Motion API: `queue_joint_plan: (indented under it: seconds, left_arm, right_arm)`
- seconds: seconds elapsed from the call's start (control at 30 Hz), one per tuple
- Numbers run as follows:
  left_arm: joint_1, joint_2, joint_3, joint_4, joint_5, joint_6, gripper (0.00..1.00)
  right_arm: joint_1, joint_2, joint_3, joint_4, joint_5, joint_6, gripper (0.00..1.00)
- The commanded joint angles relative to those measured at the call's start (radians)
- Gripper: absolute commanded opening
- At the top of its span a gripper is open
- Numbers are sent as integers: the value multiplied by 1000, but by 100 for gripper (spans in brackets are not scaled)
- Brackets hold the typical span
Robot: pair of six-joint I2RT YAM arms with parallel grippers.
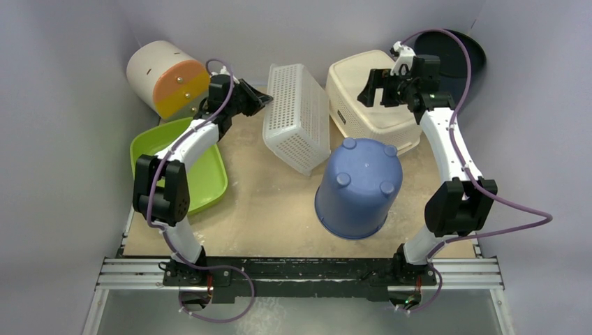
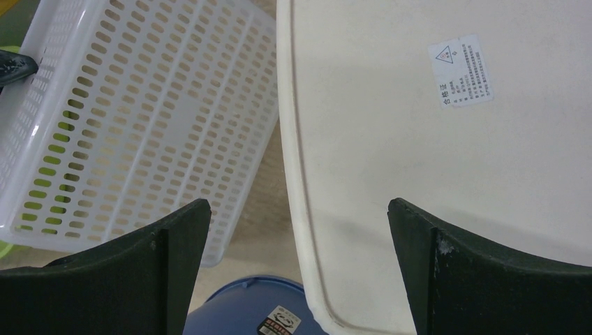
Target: Turn the large container upside down
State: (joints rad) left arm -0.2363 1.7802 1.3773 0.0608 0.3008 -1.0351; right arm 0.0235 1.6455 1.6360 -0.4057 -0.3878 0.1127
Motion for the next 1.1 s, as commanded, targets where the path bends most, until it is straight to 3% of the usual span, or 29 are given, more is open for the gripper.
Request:
queue_joint_plan:
  seconds: [0.0,0.17,0.5,0.8,0.97,1.07]
  left_arm:
    - [-2,15,-2,-188,-110,132,0]
    - [0,72,68,-447,-253,293,0]
    - [-3,151,64,-484,-281,346,0]
    - [0,143,132,-560,-356,408,40]
    - [0,82,216,-651,-421,437,46]
    - [3,39,285,-772,-531,464,46]
  right_arm:
    - [1,4,31,22,-8,-11,100]
    - [1,9,21,28,-13,-5,100]
    - [1,20,37,21,-11,-4,100]
    - [1,14,29,24,-10,-6,100]
    - [1,14,28,30,-13,-2,100]
    - [2,14,23,39,-14,1,100]
